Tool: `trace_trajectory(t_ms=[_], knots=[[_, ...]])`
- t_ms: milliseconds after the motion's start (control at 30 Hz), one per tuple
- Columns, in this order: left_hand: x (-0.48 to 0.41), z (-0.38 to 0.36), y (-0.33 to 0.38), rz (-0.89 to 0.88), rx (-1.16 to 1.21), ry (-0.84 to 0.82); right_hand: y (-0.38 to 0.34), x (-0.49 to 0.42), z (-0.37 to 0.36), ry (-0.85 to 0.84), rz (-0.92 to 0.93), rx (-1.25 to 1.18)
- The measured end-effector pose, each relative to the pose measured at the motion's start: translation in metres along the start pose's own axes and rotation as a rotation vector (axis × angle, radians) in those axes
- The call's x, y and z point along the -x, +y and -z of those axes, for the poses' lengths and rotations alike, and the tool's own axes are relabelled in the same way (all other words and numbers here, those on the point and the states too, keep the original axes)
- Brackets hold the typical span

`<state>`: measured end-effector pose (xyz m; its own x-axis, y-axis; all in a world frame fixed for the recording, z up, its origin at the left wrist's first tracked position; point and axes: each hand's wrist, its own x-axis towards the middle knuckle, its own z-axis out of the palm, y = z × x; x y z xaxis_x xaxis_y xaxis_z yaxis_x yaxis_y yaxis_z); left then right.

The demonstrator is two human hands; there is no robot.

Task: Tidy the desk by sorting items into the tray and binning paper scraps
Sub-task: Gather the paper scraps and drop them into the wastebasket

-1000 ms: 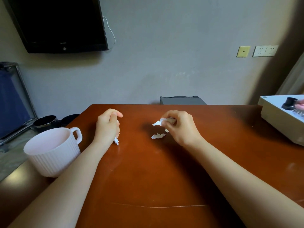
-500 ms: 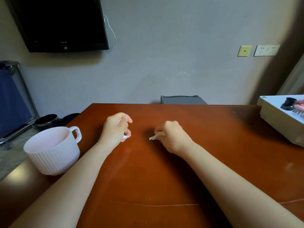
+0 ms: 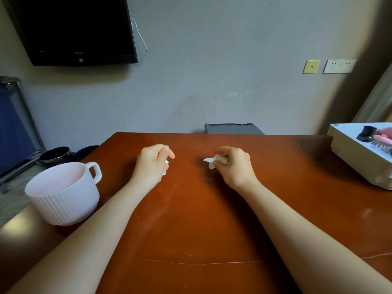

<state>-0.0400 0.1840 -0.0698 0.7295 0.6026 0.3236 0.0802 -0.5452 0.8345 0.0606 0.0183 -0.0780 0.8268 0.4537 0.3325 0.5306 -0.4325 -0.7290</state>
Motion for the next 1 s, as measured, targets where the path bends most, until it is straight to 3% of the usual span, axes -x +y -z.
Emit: trace_trajectory(t_ms=[300,633,800,1000], knots=[[0.010,-0.013,0.020,0.152,0.173,-0.227,0.000,-0.011,-0.003,-0.203,0.061,0.150],[0.042,-0.028,0.055,0.185,0.244,-0.234,0.000,0.009,0.010,-0.179,0.029,0.182],[0.057,-0.043,0.078,0.197,0.256,-0.259,0.006,0.024,0.049,-0.158,-0.068,0.048],[0.084,-0.054,0.118,0.153,0.271,-0.326,-0.007,0.050,0.114,-0.115,0.000,0.137]])
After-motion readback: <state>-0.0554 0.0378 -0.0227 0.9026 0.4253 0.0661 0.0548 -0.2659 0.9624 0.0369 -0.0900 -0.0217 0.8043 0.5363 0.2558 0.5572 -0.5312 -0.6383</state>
